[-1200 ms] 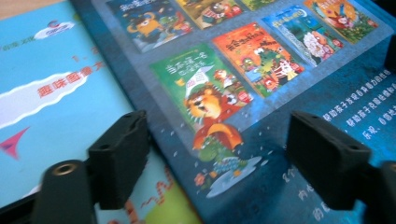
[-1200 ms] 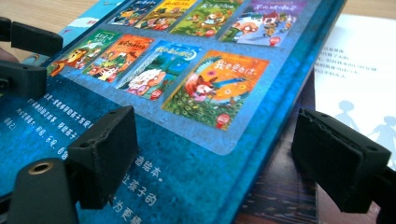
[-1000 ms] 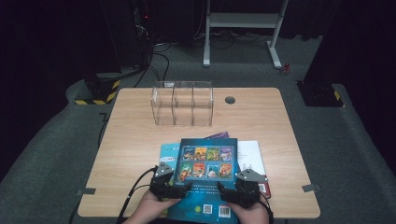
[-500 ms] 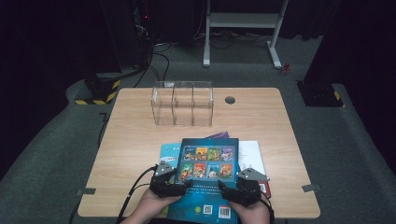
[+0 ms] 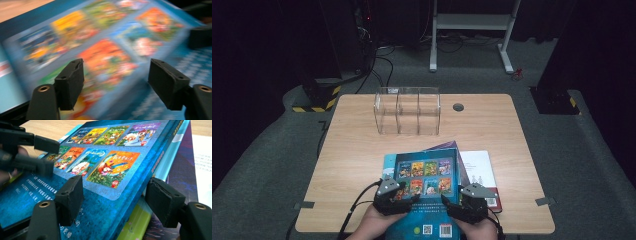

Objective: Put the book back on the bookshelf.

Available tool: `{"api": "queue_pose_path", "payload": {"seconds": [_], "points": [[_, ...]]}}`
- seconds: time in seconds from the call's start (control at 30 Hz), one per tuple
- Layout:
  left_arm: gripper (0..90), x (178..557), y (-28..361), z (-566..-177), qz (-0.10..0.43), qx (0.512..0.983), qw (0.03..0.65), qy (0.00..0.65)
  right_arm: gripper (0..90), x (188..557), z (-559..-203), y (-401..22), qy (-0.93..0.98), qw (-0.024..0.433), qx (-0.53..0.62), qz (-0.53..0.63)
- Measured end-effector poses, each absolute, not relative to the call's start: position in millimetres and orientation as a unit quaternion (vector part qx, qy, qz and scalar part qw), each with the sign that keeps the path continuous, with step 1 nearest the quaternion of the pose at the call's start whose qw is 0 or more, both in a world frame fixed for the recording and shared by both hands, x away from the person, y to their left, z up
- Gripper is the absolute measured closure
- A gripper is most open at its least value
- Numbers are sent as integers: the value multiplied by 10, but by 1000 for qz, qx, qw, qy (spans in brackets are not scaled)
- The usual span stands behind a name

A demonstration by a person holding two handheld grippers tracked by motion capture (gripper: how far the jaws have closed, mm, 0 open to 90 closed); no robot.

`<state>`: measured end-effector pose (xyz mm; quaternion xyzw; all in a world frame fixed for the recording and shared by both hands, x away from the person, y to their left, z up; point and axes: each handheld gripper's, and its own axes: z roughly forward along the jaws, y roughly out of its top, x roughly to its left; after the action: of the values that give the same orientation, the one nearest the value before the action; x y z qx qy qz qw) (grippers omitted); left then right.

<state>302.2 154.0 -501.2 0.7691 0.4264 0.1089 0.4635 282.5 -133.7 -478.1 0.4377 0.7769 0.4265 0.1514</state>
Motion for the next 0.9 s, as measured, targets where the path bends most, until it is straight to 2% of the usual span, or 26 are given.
{"api": "queue_pose_path", "payload": {"seconds": [0.2,0.43,0.9], "points": [[230,3121,1820,-5039,92,745,448,485,309,2827,-4777,-1336,775,148,441,427],[141,3099,1753,-5106,83,754,438,482,328,2830,-4771,-1338,778,152,436,427],[104,3140,1813,-5110,62,749,448,484,381,2776,-4714,-1345,774,174,418,442]]}}
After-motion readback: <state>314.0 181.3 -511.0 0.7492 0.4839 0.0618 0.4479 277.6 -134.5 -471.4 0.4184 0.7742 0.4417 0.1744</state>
